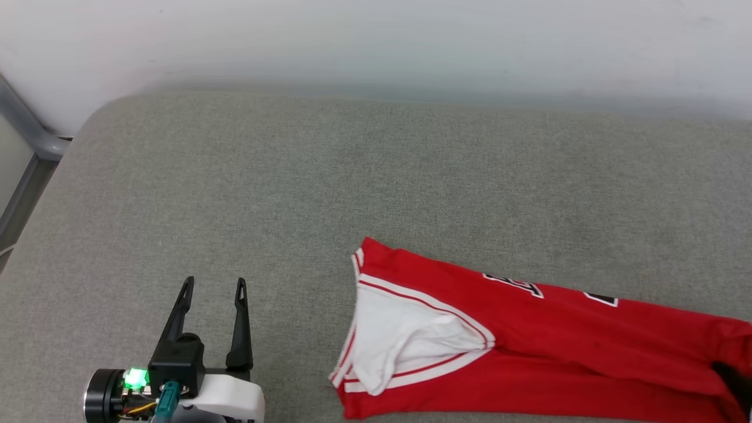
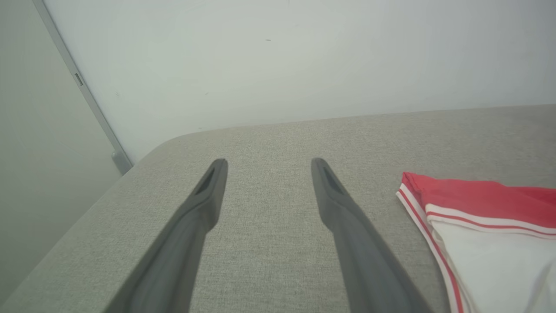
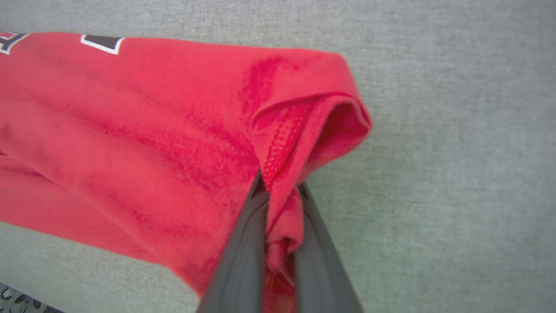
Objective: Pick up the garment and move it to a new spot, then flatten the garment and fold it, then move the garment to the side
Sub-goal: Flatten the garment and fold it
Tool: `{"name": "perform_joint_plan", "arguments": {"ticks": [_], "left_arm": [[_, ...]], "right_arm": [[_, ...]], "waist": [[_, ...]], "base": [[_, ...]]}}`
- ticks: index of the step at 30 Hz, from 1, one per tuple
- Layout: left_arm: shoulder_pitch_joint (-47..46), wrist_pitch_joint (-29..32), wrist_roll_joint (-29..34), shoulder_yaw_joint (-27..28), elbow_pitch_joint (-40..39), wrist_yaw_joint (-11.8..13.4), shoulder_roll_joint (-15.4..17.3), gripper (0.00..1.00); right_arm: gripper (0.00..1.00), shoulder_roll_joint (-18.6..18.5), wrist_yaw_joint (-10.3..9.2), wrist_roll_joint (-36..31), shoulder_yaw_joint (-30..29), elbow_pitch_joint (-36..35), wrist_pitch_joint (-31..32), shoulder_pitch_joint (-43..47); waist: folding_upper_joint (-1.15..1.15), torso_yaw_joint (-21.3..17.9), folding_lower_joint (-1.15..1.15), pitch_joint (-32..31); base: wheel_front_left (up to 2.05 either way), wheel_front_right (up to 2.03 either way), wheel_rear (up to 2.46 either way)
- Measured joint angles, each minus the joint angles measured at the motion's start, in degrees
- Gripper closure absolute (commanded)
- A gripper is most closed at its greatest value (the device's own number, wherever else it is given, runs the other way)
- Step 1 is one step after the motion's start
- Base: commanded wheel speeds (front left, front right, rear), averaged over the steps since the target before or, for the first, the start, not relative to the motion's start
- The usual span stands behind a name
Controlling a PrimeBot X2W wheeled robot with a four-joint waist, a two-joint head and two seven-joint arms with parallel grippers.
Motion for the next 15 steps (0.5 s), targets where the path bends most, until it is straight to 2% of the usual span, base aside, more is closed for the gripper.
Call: {"name": "perform_joint_plan", "arguments": {"ticks": [2, 7, 15], "left_arm": [[0.4, 0.0, 0.8, 0.8, 0.2, -0.5, -0.3, 0.0], [1.3, 0.0, 1.6, 1.7, 0.6, -1.0, -0.9, 0.0], [2.6, 0.0, 2.7, 3.1, 1.1, -1.8, -1.6, 0.0]], "right_arm": [[1.0, -1.7, -0.01, 0.0, -0.9, 1.5, -0.9, 0.0], [1.0, -3.2, -0.01, 0.6, -1.4, 2.0, -1.1, 0.4], [1.0, -3.9, -0.04, 4.0, -1.9, -7.8, -1.0, 2.2]], "waist": [[0.0, -0.2, 0.0, -0.5], [0.0, -0.5, 0.0, -1.2], [0.0, -1.3, 0.0, -2.6]], "base": [[0.0, 0.0, 0.0], [0.0, 0.0, 0.0], [0.0, 0.0, 0.0]]}}
